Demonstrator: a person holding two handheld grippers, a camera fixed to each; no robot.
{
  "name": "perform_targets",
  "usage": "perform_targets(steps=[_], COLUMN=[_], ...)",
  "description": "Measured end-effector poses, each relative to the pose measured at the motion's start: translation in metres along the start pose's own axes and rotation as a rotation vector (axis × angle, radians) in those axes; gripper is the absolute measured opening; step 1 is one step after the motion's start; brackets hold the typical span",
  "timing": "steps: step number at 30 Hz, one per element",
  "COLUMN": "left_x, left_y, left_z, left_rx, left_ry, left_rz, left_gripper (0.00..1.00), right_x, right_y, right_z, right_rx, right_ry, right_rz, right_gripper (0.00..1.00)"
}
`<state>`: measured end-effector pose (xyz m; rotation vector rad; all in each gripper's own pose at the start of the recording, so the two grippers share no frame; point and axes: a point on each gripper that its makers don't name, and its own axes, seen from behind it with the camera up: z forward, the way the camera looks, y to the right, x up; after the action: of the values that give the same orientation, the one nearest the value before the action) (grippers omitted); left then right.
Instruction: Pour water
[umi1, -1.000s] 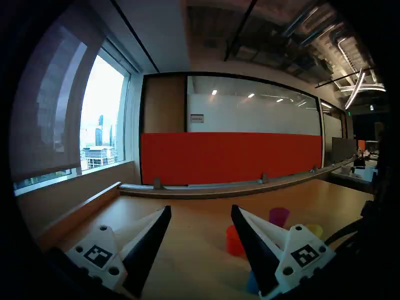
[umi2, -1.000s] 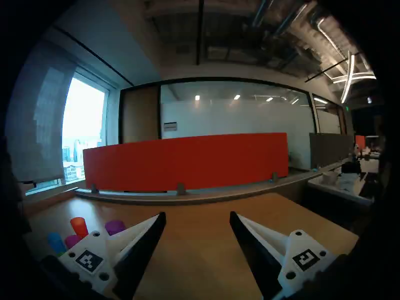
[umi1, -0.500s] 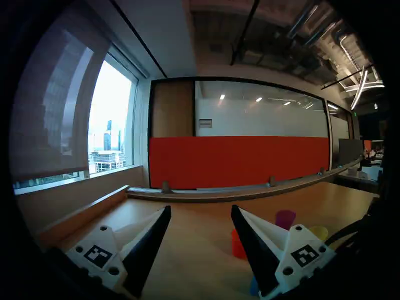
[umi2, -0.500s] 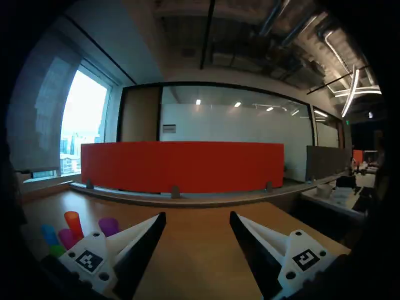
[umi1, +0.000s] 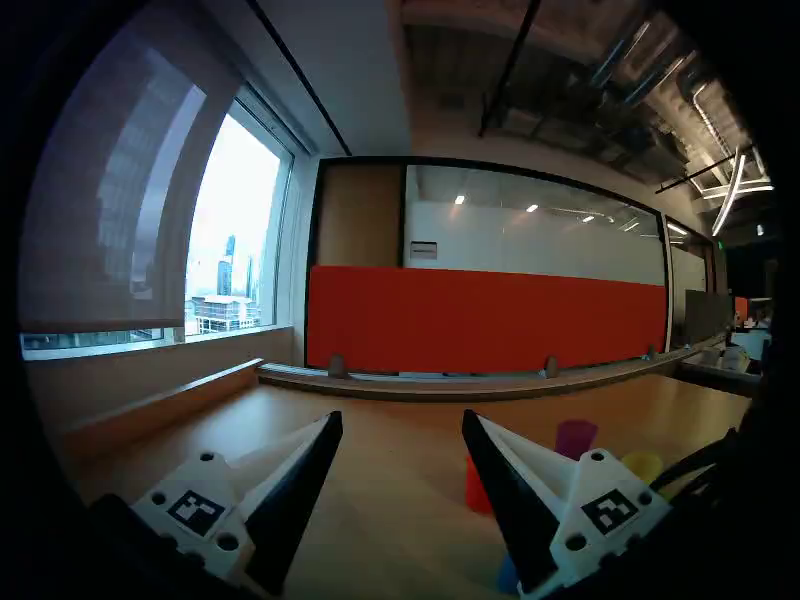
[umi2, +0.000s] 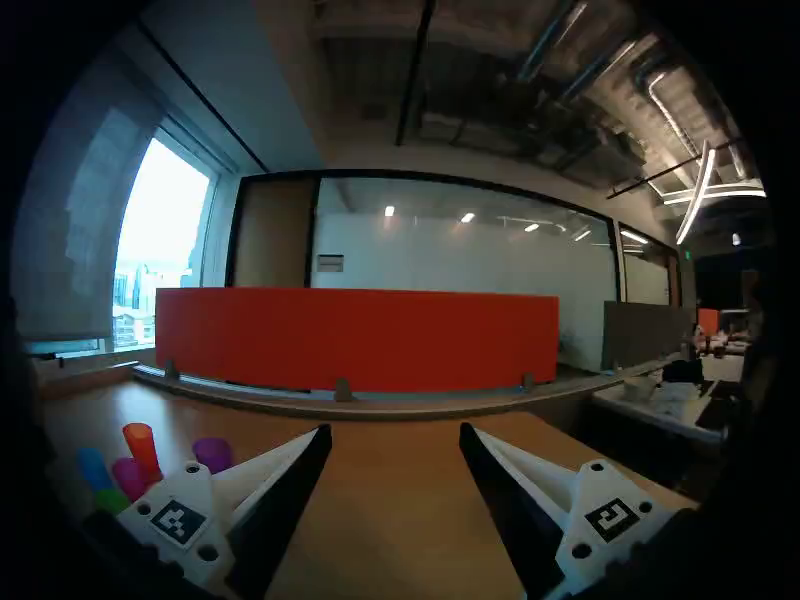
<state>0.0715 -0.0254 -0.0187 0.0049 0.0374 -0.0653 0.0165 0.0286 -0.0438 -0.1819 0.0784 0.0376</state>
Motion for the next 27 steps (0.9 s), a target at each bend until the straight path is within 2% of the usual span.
perform_targets(steps=[9, 18, 27], left_x=[-0.02, -0.032, -0.043], left_y=[0.002, 0.006, 0.013], left_z=[0.0, 0.0, 0.002], left_rx=[0.004, 0.005, 0.0], left_ry=[-0.001, 0.005, 0.004], left_rz=[0.026, 0.013, 0.017], left_gripper=[0.88, 0.89, 0.89], right_x=[-0.005, -0.005, -0.006], right_y=[0.004, 0.003, 0.002], right_z=[0.0, 0.0, -0.001], right_rx=[-0.011, -0.011, -0.011], right_ry=[-0.008, -0.011, -0.011], right_rz=[0.022, 0.045, 0.03], right_gripper=[0.99, 0.99, 0.99])
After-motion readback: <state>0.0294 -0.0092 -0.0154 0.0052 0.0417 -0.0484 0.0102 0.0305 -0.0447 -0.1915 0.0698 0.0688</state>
